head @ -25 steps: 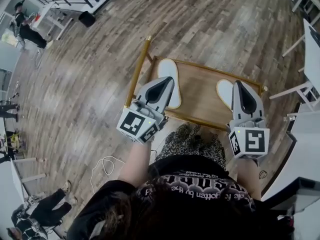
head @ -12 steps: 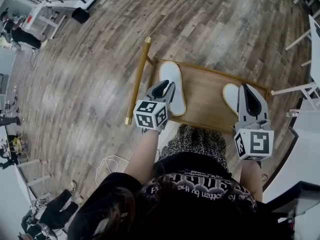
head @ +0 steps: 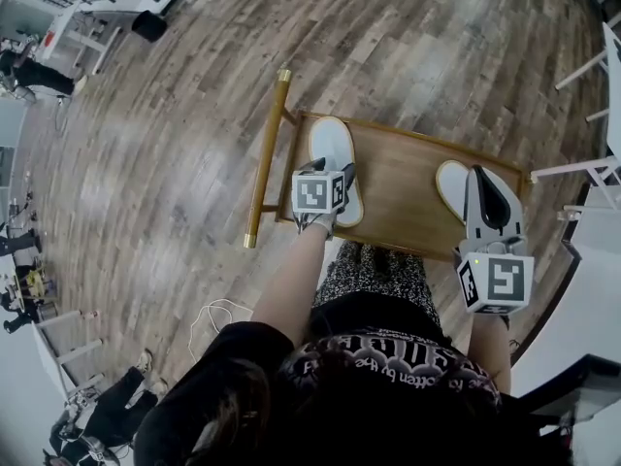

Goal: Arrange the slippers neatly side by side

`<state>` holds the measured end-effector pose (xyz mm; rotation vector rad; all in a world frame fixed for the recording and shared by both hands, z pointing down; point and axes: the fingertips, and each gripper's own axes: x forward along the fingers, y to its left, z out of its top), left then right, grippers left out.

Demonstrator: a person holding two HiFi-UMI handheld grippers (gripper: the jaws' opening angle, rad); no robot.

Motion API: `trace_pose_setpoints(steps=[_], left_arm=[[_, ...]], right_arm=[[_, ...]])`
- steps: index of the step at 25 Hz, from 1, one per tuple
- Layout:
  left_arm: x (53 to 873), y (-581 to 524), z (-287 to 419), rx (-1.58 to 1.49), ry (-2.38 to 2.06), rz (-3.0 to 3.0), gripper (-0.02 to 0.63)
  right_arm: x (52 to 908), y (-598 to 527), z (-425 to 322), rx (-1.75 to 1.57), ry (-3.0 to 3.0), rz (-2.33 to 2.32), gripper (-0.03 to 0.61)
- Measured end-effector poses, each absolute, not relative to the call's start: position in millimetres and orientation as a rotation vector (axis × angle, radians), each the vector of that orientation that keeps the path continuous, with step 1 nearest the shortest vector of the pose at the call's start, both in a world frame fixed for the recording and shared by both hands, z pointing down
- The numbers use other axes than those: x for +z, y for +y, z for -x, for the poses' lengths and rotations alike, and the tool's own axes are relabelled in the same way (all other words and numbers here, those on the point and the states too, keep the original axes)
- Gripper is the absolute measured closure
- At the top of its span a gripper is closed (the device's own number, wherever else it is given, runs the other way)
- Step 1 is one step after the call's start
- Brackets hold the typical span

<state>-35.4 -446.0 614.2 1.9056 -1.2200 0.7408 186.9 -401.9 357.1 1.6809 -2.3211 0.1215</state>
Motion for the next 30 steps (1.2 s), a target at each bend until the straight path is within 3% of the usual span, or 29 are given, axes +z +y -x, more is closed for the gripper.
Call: trace_pose_setpoints(steps=[3,5,9,23,30], left_arm=[[628,-448,36,0.845,-1.208,-1.876,0.388],[634,-449,38,0.915,-1.195,-1.871,0.502],[637,-450,45,0.974,-1.173,-1.880,0.591],[630,-446,68,1.257,-0.941,-2.052,0.592],[620,-453,65,1.138,-0.949,-1.921,0.594]], right_arm=[[360,-401,-189,0.129,-2.306,-1.682,0.580],[361,-401,-192,0.133,-2.299,-1.686,0.580],[362,-400,-197,0.134,-2.287,-1.697,0.580],[362,-398,-191,0.135,-2.317,-1.676,0.580],[362,-397,-195,0.140,-2.307,-1.694,0.580]])
